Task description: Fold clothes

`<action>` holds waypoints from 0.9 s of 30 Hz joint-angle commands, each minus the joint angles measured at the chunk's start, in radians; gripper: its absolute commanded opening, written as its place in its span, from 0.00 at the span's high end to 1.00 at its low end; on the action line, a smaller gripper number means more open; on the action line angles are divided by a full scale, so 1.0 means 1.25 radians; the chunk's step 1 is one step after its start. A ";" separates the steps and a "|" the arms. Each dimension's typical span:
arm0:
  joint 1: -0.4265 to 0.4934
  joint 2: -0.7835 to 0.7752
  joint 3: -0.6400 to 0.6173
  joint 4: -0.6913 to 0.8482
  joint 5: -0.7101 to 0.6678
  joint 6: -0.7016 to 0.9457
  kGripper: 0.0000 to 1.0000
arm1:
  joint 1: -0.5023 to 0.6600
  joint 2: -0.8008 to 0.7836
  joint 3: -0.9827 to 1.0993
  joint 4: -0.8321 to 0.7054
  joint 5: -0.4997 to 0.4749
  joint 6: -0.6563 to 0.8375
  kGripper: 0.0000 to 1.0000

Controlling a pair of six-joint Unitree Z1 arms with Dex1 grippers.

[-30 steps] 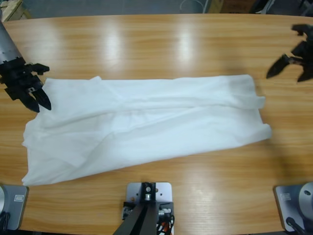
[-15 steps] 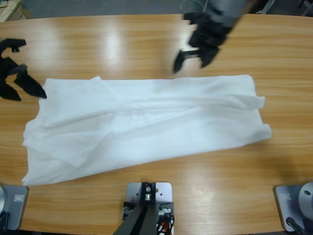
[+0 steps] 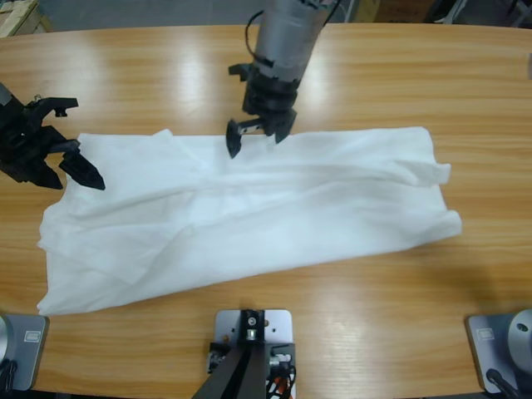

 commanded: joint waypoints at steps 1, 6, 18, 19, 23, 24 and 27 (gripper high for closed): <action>-0.012 0.043 0.023 -0.013 0.008 -0.006 0.09 | 0.028 0.101 -0.036 0.010 0.035 0.009 0.00; -0.014 0.045 0.023 -0.013 0.009 -0.006 0.09 | 0.028 0.130 -0.077 0.023 0.038 -0.002 0.00; -0.020 0.047 0.026 -0.013 0.012 -0.008 0.09 | 0.028 0.174 -0.136 0.060 0.034 -0.015 0.00; -0.020 0.047 0.026 -0.013 0.012 -0.008 0.09 | 0.028 0.175 -0.136 0.061 0.035 -0.016 0.00; -0.020 0.047 0.026 -0.015 0.012 -0.009 0.09 | 0.037 0.175 -0.135 0.065 0.041 -0.016 0.00; -0.020 0.047 0.026 -0.015 0.012 -0.009 0.09 | 0.041 0.176 -0.136 0.065 0.042 -0.016 0.00; -0.020 0.047 0.026 -0.015 0.012 -0.009 0.09 | 0.054 0.173 -0.136 0.065 0.045 -0.014 0.00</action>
